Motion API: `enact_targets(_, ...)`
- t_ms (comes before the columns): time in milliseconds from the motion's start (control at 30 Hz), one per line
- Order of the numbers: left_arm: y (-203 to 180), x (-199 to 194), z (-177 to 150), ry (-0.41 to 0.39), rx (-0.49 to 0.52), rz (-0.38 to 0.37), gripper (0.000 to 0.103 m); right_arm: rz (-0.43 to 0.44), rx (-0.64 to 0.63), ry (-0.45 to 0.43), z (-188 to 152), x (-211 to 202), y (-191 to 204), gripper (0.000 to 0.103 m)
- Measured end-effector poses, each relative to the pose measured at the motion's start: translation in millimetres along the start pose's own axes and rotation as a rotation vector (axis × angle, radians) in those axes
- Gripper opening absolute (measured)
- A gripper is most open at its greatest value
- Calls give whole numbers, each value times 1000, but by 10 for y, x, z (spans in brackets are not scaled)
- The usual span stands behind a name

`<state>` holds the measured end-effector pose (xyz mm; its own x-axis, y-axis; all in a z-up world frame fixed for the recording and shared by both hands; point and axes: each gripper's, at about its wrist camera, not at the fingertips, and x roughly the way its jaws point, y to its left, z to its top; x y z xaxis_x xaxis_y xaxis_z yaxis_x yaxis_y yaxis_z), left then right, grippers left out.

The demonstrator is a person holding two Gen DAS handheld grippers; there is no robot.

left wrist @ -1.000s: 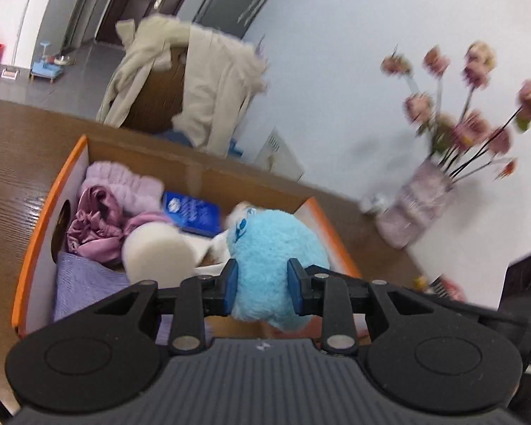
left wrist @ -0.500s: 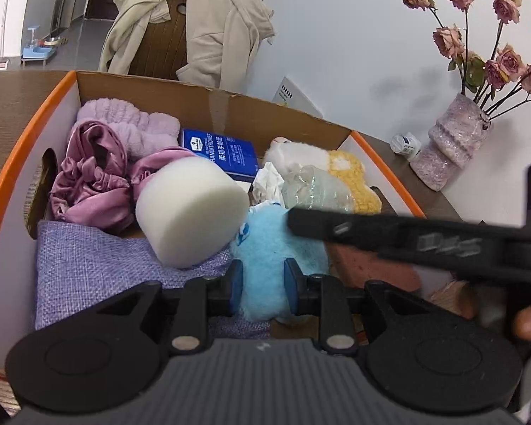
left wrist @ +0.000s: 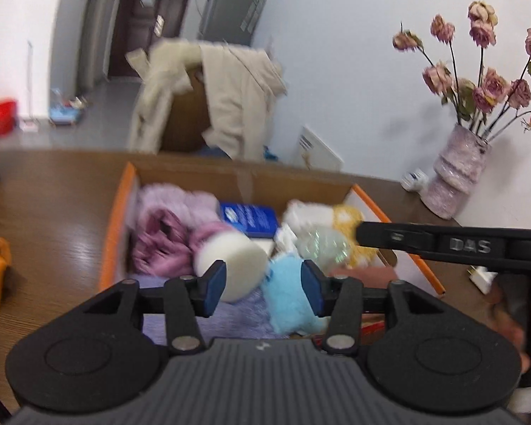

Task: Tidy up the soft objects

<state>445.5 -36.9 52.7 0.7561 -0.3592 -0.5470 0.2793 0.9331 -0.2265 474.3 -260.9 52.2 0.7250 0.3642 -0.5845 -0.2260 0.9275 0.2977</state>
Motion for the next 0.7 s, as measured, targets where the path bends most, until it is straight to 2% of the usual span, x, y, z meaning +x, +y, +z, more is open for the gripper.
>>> enact_targets(33, -24, -111, 17, -24, 10, 26, 51, -10, -16, -12, 17, -108, 30, 25)
enact_targets(133, -66, -450, 49, -107, 22, 101, 63, -58, -70, -69, 41, -464, 122, 34)
enact_targets(200, -113, -647, 53, -170, 37, 154, 82, -87, -100, -105, 33, -679, 182, 39)
enact_targets(267, -183, -833, 40, -225, 62, 210, 87, -122, -138, -136, -1, -870, 238, 45)
enact_targets(333, -248, -1012, 13, -277, 83, 247, 95, -143, -163, -168, -66, -1054, 284, 53)
enact_targets(367, -288, -1081, -6, -304, 85, 259, 101, -145, -170, -184, -101, -1135, 299, 61)
enact_targets(500, -430, -1323, -170, -460, 141, 320, 103, -177, -205, -329, -331, -1457, 344, 88)
enact_targets(567, -475, -1361, -264, -494, 151, 346, 103, -197, -213, -407, -486, -1556, 339, 102)
enact_targets(633, -478, -1391, -343, -490, 138, 332, 103, -209, -196, -448, -624, -1604, 313, 103)
enact_targets(700, -490, -1421, -401, -490, 120, 322, 103, -210, -178, -443, -699, -1618, 292, 103)
